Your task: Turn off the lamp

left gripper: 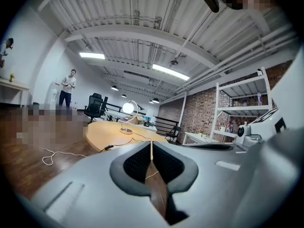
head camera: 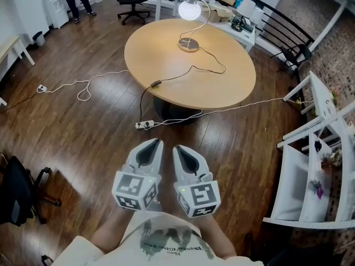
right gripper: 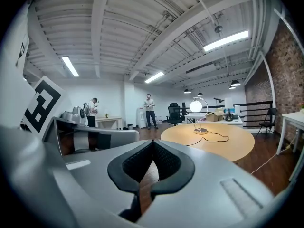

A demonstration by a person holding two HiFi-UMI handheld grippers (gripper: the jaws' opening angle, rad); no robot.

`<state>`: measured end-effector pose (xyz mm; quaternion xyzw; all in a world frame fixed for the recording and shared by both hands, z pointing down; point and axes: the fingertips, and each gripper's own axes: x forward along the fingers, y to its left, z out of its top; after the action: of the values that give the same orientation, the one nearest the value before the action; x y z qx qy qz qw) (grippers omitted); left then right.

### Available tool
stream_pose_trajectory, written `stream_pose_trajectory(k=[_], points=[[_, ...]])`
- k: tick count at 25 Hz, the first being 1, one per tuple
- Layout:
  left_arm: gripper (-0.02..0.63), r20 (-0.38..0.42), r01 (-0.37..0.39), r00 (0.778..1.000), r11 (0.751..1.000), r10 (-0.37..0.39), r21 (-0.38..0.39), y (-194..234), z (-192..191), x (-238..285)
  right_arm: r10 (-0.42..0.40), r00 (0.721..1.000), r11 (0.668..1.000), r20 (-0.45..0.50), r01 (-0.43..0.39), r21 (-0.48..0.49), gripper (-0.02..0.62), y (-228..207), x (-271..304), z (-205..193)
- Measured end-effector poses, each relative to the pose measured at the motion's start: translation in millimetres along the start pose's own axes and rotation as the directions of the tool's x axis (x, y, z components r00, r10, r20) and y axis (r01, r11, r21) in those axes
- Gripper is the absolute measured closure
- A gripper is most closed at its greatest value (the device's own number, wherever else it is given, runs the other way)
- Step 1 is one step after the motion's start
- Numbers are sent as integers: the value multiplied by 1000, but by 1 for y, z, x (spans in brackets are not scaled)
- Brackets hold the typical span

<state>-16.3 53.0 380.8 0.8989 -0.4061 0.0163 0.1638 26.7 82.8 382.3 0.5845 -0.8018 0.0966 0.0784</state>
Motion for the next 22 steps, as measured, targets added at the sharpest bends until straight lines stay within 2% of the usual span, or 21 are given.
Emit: stream_pose_trajectory(k=[9, 22], points=[[606, -4, 2, 1000, 1000, -2, -11, 50, 13, 17, 2, 1000, 1000, -2, -2, -3, 595, 14, 52, 9], [606, 5, -19, 1000, 1000, 19, 10, 82, 23, 48, 26, 999, 1000, 22, -26, 4, 595, -1, 102, 18]])
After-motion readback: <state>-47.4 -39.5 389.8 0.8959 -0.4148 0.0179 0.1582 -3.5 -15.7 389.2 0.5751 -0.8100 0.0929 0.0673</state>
